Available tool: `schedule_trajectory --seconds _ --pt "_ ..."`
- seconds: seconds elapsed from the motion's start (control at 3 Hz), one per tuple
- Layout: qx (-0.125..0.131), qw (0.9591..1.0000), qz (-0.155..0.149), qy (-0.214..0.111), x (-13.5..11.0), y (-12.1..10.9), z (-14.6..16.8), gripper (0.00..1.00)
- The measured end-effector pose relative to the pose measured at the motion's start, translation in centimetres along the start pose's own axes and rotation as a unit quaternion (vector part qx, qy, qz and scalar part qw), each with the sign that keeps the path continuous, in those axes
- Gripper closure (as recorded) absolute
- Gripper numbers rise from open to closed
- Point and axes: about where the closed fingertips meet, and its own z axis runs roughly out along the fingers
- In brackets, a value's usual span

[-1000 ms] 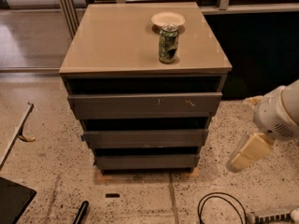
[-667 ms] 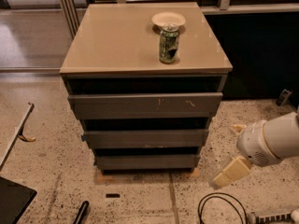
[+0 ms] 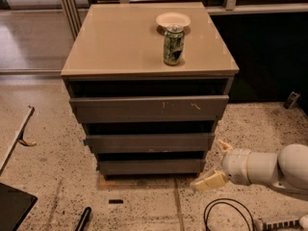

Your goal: Open bottom drawer

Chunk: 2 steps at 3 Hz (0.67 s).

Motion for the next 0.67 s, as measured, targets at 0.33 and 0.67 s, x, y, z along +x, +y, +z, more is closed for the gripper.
schedule_trajectory --seconds 0.33,0.67 --pt "0.013 0.9996 -0.005 -0.024 1.73 -1.07 2.81 0.00" --pt "0.013 0.9996 -0.005 -0.024 1.74 -1.07 2.81 0.00"
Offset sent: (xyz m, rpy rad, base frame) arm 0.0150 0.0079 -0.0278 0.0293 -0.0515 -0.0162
